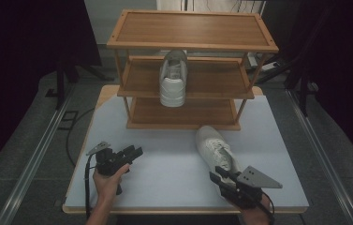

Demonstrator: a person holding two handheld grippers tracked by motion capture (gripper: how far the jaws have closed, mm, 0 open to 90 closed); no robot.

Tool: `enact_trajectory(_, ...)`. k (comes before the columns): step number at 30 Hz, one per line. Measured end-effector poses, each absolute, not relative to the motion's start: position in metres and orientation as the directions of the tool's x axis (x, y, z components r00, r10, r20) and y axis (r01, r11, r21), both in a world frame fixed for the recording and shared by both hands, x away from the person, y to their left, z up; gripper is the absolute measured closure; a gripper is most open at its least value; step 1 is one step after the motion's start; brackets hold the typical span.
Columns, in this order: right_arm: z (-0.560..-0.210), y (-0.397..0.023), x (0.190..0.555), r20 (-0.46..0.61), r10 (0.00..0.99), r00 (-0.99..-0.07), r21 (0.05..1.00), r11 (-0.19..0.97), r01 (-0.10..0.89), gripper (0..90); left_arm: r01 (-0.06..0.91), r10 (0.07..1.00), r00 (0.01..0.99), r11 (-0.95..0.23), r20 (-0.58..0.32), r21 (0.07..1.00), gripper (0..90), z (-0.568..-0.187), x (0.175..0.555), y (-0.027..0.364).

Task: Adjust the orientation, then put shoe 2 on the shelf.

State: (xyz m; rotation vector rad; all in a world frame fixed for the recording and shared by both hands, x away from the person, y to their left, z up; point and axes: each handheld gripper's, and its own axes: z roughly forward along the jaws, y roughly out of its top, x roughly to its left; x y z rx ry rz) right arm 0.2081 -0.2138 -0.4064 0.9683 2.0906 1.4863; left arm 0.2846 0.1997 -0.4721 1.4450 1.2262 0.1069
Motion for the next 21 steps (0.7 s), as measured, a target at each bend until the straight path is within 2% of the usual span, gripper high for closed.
enact_trajectory(7, -0.392, -0.208, 0.238, 0.063, 0.711, -0.7, 0.942, 0.189, 0.276, 60.8, 0.6, 0.703, 0.434, 0.242, -0.564, 0.763, 49.0, -0.473, 0.284, 0.203)
enact_trajectory(11, -0.392, -0.206, 0.257, 0.056, 0.733, -0.678, 0.941, 0.188, 0.281, 59.9, 0.603, 0.696, 0.43, 0.252, -0.575, 0.757, 48.8, -0.474, 0.283, 0.204)
enact_trajectory(21, -0.405, -0.226, 0.263, 0.085, 0.755, -0.65, 0.932, 0.171, 0.32, 59.2, 0.595, 0.685, 0.435, 0.27, -0.585, 0.757, 48.4, -0.471, 0.28, 0.208)
